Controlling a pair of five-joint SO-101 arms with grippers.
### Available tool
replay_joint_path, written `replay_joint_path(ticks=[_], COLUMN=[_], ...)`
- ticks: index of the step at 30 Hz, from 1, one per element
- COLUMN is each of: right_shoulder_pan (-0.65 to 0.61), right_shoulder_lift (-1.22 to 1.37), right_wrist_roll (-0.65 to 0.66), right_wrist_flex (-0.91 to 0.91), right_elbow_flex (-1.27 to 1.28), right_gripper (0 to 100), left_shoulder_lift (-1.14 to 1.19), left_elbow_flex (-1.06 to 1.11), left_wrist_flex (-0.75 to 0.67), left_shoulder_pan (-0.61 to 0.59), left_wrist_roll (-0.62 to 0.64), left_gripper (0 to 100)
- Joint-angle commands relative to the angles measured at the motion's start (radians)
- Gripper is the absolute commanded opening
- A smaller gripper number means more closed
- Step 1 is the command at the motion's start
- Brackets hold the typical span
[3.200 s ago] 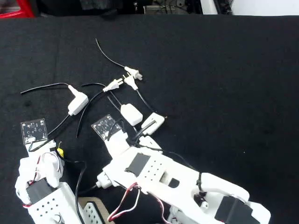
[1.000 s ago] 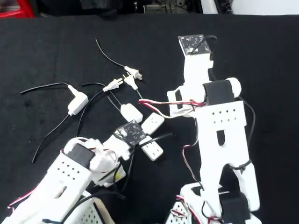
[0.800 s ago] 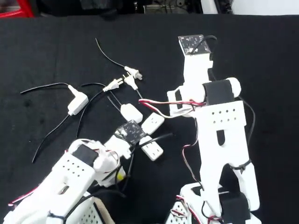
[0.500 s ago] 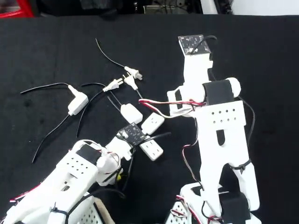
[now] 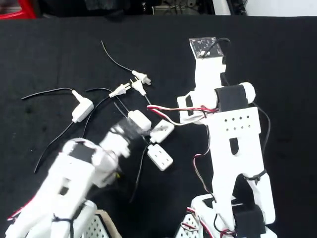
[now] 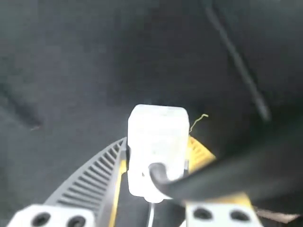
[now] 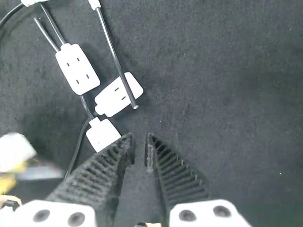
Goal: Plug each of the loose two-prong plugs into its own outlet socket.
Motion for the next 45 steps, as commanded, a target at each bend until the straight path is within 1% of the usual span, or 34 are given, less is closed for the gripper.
replay_joint_path(ticks=[1, 3, 5, 9, 11, 15, 19, 23, 27, 31, 32, 38, 41, 45], right_shoulder_pan=[0.017, 0.017, 0.017, 0.012, -0.017, -0.021, -0.021, -0.021, -0.021, -0.023, -0.023, -0.023, -0.023, -0.023], right_shoulder_lift=[0.001, -0.001, -0.001, 0.002, -0.002, -0.005, 0.004, 0.001, 0.002, 0.002, 0.002, 0.002, 0.002, 0.002], right_wrist_roll=[-0.003, -0.003, -0.002, 0.012, 0.012, 0.012, 0.005, 0.005, 0.002, 0.002, 0.002, 0.002, 0.003, 0.006], right_wrist_flex=[-0.015, -0.029, -0.040, -0.044, -0.064, -0.121, -0.250, -0.413, -0.522, -0.537, -0.537, -0.542, -0.542, -0.542], right_elbow_flex=[0.008, 0.021, 0.028, 0.073, 0.119, 0.220, 0.371, 0.529, 0.573, 0.576, 0.576, 0.588, 0.588, 0.585], right_gripper=[4.2, 4.2, 4.2, 4.3, 4.3, 4.3, 4.3, 4.3, 4.3, 4.3, 4.3, 4.3, 4.3, 4.3], left_shoulder_lift=[0.008, 0.046, 0.117, 0.338, 0.471, 0.752, 0.991, 1.188, 1.341, 1.456, 1.481, 1.560, 1.559, 1.560], left_elbow_flex=[-0.321, -0.441, -0.535, -0.708, -0.803, -1.020, -1.239, -1.429, -1.583, -1.672, -1.685, -1.718, -1.748, -1.896], left_wrist_flex=[0.149, 0.178, 0.176, 0.161, 0.135, 0.130, 0.133, 0.133, 0.135, 0.135, 0.135, 0.140, 0.216, 0.427], left_shoulder_pan=[-0.249, -0.341, -0.403, -0.469, -0.498, -0.521, -0.533, -0.559, -0.575, -0.575, -0.576, -0.572, -0.568, -0.568], left_wrist_roll=[-0.057, -0.087, -0.104, -0.114, -0.114, -0.114, -0.110, -0.114, -0.109, -0.109, -0.107, -0.109, -0.109, -0.109], left_gripper=[3, 3, 3, 3, 3, 3, 3, 3, 3, 3, 5, 21, 27, 29])
